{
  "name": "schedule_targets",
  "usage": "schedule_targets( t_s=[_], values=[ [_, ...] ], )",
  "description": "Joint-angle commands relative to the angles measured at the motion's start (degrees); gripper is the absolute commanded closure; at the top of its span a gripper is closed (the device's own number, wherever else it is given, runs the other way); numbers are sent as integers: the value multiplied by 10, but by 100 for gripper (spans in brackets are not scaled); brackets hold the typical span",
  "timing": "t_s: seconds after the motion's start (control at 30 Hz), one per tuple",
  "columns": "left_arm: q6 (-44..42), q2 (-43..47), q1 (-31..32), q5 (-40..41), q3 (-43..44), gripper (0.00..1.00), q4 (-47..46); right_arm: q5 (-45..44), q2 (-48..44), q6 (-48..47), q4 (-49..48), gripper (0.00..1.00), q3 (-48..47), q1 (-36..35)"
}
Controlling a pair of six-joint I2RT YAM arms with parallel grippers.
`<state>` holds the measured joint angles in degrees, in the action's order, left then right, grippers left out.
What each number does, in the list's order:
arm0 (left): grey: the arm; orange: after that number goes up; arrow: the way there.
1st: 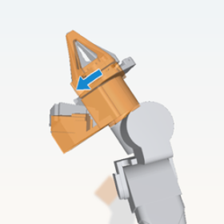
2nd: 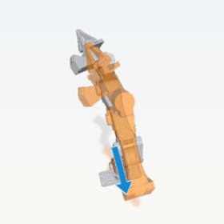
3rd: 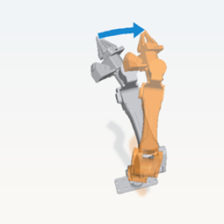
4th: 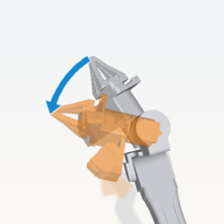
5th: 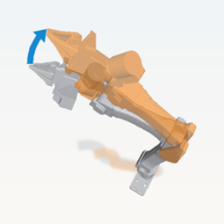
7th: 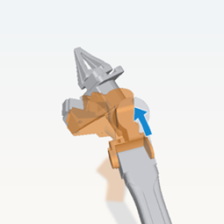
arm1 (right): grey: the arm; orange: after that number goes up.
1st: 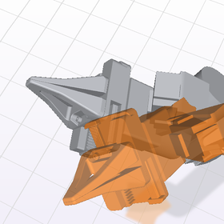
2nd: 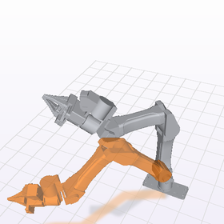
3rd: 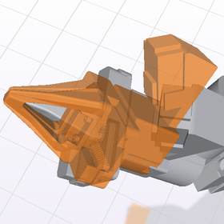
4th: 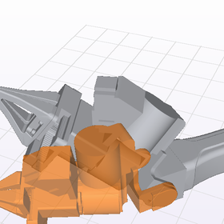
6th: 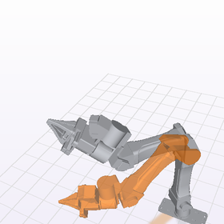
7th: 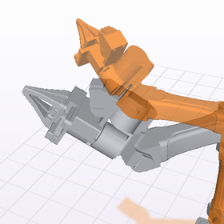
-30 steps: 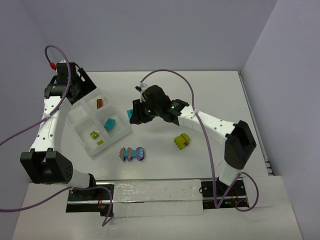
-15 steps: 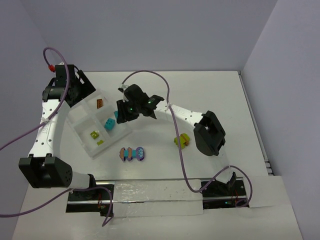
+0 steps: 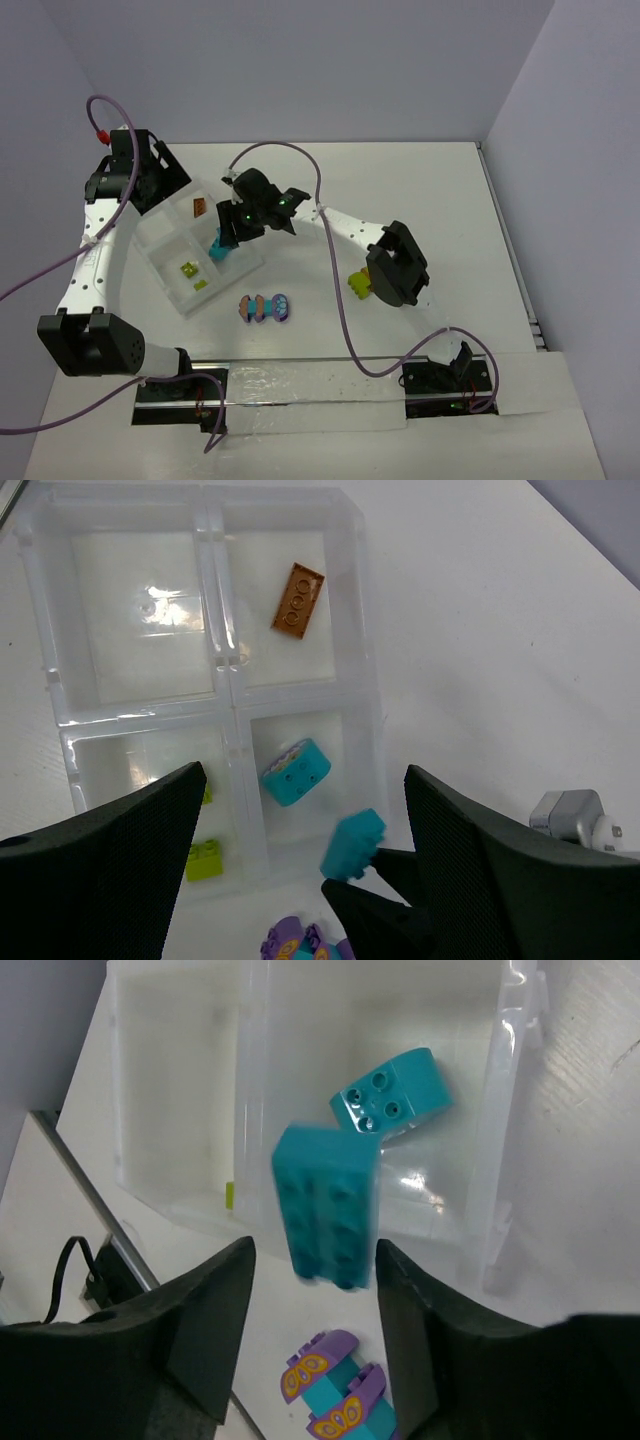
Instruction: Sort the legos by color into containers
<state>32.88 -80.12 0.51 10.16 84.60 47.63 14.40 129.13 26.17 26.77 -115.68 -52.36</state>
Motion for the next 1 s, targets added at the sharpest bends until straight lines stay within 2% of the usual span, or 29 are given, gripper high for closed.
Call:
schedule_targets(
  t_s=[0.0, 0.1, 0.2, 0.3, 0.37, 0.47, 0.57, 0.73, 0.87, 0.97],
  values=[
    [3, 12, -3, 7, 14, 12, 6, 2, 16, 0, 14, 32, -59, -4],
    [1, 11, -3, 10, 16, 12, 8, -1, 18, 0, 19, 28, -77, -4],
    [-1, 11, -3, 11, 18, 12, 9, -3, 7, -3, 29, 28, -92, -3],
    [-11, 15, -3, 12, 15, 12, 12, -33, -57, -19, 37, 28, -63, -2],
    [-19, 22, -2, 10, 8, 12, 15, -69, -120, -33, 24, 28, -1, 3],
    [-42, 47, 14, 10, -26, 12, 20, -118, -252, -42, -27, 28, 156, 29],
    [-41, 67, 52, 29, -63, 14, 30, -127, -376, -23, -51, 27, 326, 77],
    [17, 80, 170, 47, -122, 16, 40, -140, -492, -19, -37, 27, 479, 134],
    [79, 78, 235, 29, -152, 16, 32, -172, -530, -5, -6, 27, 535, 146],
    [104, 60, 284, 32, -151, 16, 20, -191, -558, 36, 12, 26, 585, 193]
  ],
)
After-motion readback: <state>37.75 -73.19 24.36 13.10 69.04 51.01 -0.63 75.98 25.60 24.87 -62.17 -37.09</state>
